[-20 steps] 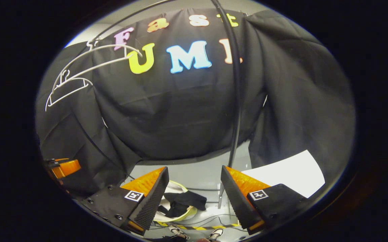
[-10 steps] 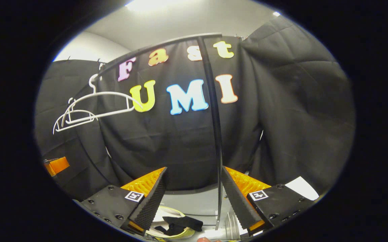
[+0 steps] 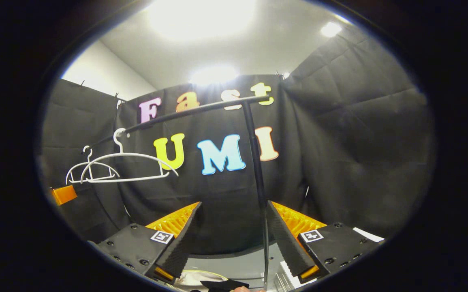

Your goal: Grasp the clothes on the hanger with both hands and then place them into the laundry hamper below.

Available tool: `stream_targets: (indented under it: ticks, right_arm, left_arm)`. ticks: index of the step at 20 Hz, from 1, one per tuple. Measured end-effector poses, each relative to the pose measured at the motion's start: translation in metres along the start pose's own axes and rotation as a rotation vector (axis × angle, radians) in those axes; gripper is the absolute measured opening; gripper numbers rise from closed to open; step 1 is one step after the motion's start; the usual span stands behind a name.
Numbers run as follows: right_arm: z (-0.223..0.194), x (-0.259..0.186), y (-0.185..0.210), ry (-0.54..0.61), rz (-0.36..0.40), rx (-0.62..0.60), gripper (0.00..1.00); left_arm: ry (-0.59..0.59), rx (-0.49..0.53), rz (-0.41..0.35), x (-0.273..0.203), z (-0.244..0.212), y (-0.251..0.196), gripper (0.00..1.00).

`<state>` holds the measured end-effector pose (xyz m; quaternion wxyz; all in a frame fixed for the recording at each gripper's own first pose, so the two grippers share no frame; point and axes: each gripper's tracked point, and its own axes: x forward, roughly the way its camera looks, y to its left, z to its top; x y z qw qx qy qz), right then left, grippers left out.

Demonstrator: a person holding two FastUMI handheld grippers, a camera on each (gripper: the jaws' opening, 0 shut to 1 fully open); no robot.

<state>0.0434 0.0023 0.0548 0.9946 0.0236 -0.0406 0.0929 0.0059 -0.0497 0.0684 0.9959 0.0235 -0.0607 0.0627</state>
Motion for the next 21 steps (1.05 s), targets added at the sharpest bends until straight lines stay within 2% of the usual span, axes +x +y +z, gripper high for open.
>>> stream_targets:
  ticks: [1, 5, 8, 9, 10, 12, 13, 14, 15, 16, 17, 21]
  right_arm:
    - [0.004, -0.001, -0.002, -0.021, -0.014, -0.001, 0.95]
    - [0.009, -0.016, -0.014, -0.055, -0.063, -0.047, 0.97]
    - [0.013, -0.027, -0.023, -0.075, -0.098, -0.061, 0.98]
    - [0.011, -0.029, -0.026, -0.076, -0.106, -0.069, 0.92]
    - [0.008, -0.031, -0.031, -0.068, -0.122, -0.086, 0.98]
    - [-0.002, -0.035, -0.041, -0.038, -0.154, -0.109, 0.98]
    - [-0.005, -0.038, -0.04, -0.025, -0.151, -0.107, 0.98]
    - [-0.008, -0.038, -0.036, -0.012, -0.143, -0.102, 0.92]
    - [-0.012, -0.038, -0.034, -0.001, -0.138, -0.1, 0.98]
    - [-0.014, -0.038, -0.033, 0.01, -0.133, -0.102, 0.98]
    - [-0.019, -0.038, -0.034, 0.019, -0.129, -0.105, 0.92]
    - [-0.029, -0.032, -0.025, 0.055, -0.111, -0.109, 0.92]
  left_arm:
    - [-0.005, -0.013, -0.001, -0.002, 0.0, 0.004, 0.95]
    - [-0.02, -0.057, 0.003, -0.004, 0.007, 0.016, 0.95]
    - [-0.059, -0.093, -0.044, -0.012, 0.02, 0.016, 0.95]
    - [-0.069, -0.097, -0.047, -0.013, 0.023, 0.018, 0.95]
    - [-0.071, -0.102, -0.042, -0.013, 0.021, 0.02, 0.95]
    - [-0.053, -0.11, -0.046, -0.014, 0.015, 0.019, 0.95]
    - [-0.04, -0.109, -0.039, -0.015, 0.011, 0.021, 0.95]
    - [-0.03, -0.093, -0.022, -0.016, 0.005, 0.026, 0.95]
    - [-0.021, -0.069, -0.003, -0.018, 0.001, 0.03, 0.94]
    - [-0.015, -0.042, 0.012, -0.018, -0.001, 0.033, 0.94]
    - [-0.007, -0.024, 0.023, -0.018, -0.005, 0.034, 0.94]
    - [0.01, -0.025, 0.044, -0.023, -0.012, 0.039, 0.95]
